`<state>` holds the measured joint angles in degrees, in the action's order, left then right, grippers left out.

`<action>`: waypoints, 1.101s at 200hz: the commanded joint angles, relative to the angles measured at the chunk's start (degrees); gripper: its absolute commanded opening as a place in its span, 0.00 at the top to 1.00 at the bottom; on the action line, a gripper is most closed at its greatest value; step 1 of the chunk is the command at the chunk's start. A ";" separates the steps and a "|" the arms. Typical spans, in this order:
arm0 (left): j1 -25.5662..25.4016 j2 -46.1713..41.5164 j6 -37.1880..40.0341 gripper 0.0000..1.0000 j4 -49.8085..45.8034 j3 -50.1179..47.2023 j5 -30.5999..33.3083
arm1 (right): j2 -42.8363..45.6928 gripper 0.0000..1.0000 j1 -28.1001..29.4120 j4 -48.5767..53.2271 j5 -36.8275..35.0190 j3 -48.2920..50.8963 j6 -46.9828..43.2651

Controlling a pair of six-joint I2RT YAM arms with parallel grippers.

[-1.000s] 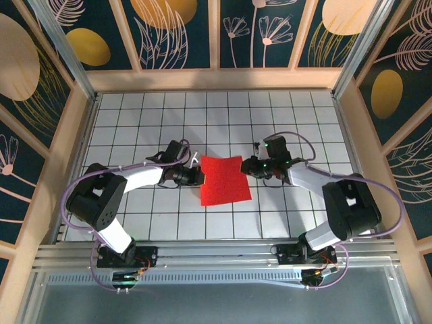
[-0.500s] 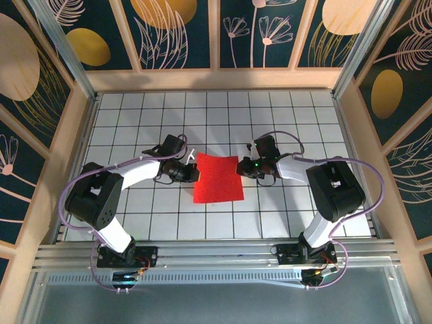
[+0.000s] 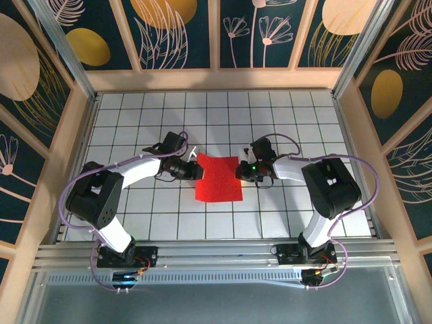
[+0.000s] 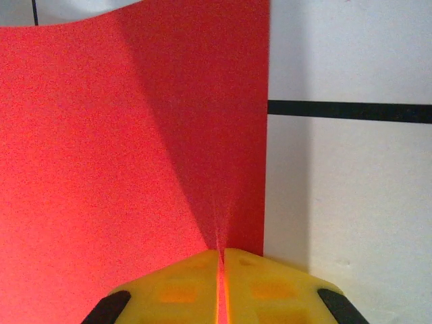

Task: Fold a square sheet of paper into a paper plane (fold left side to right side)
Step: First fold in half a square sheet of paper at the center of the table.

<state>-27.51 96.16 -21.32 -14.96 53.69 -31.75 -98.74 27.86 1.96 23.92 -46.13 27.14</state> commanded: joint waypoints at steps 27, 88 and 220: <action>0.26 -0.62 -6.45 0.57 10.01 -0.03 -8.96 | 0.79 0.88 0.76 0.57 -0.98 2.31 2.03; -2.23 1.02 -9.51 0.42 15.55 0.90 -12.47 | 1.42 0.88 0.71 -2.33 -0.22 4.05 3.52; -5.19 7.04 -11.99 0.46 19.82 3.22 -11.10 | 3.85 0.87 0.73 -6.85 1.39 6.64 5.54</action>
<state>-32.34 102.21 -32.86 3.31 54.17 -43.03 -96.53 27.88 -5.06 24.62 -40.97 31.51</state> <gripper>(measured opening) 0.609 0.125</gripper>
